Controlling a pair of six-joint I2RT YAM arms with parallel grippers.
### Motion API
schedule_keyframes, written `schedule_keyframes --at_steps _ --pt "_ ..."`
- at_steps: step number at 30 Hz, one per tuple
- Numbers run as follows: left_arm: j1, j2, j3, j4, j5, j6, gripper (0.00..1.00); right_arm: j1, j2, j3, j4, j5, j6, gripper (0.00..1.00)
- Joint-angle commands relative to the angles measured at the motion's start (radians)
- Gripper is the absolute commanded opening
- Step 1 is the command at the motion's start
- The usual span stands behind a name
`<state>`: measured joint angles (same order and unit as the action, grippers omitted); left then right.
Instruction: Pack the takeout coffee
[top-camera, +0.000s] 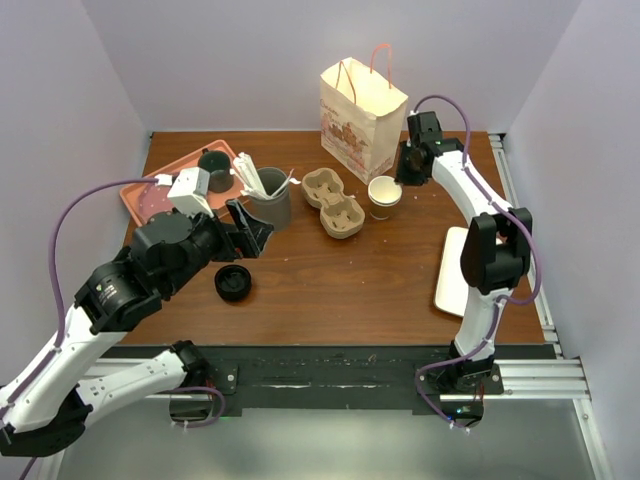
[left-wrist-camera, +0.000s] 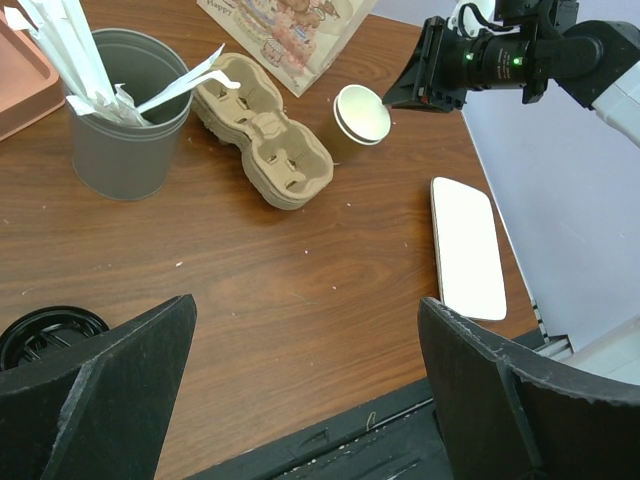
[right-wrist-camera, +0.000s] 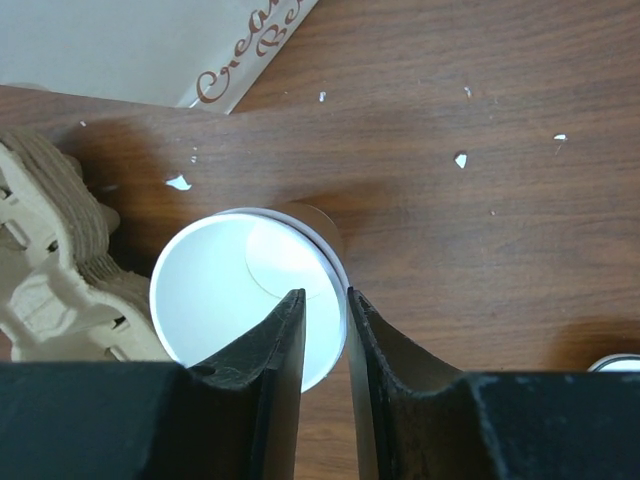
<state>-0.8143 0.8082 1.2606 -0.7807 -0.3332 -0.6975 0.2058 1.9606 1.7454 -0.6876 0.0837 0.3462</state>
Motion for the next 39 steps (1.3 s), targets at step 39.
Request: schedule_keyframes --at_steps 39 --pt "-0.002 0.176 0.003 0.084 0.115 0.121 0.91 -0.02 -0.255 -0.254 0.028 -0.147 0.128 0.0"
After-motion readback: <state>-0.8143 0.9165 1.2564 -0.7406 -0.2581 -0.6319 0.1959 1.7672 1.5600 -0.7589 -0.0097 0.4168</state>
